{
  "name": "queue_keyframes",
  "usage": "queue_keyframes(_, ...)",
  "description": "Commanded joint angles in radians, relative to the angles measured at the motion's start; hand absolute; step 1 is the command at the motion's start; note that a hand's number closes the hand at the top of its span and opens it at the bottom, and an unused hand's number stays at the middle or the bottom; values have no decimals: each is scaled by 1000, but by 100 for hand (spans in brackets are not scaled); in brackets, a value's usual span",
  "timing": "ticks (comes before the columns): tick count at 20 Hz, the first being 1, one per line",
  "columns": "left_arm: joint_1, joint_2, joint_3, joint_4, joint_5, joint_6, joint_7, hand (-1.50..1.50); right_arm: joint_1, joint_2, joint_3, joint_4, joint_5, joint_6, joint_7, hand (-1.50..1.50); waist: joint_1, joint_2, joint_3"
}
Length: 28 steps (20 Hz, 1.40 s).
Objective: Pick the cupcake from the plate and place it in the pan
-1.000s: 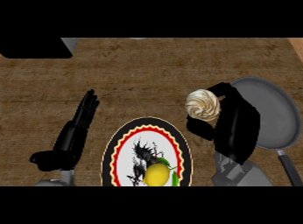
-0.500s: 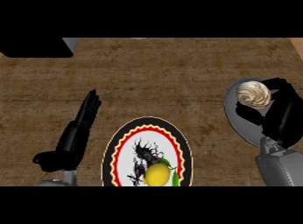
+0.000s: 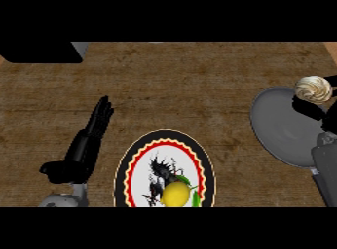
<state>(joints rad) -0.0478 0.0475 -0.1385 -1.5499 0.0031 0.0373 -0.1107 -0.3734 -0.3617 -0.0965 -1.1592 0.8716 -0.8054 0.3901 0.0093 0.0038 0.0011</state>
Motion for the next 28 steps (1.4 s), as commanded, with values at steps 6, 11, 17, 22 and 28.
queue_keyframes(6, 21, 10, -17, -39, 0, -24, -1, 0, -123, -33, 0, 334, -173, 385, -29, -150, 36, 8, 1)
queue_keyframes(11, 40, -13, -36, -65, -14, -2, 24, 0, -214, -62, -143, 515, -380, 451, -334, -150, 26, 7, 2)
queue_keyframes(17, -17, -10, 4, 10, 0, -12, -2, 0, -263, -1, -258, 557, -465, 268, -573, -150, 14, 9, 2)
queue_keyframes(22, 40, 15, 22, -8, 12, -34, -36, 0, -211, -29, -331, 446, -595, 368, -605, -150, -12, -6, -1)
queue_keyframes(28, 56, 25, 34, -4, 0, -28, -36, 0, -23, -39, -404, 289, -778, 595, -671, -150, -28, -10, -2)
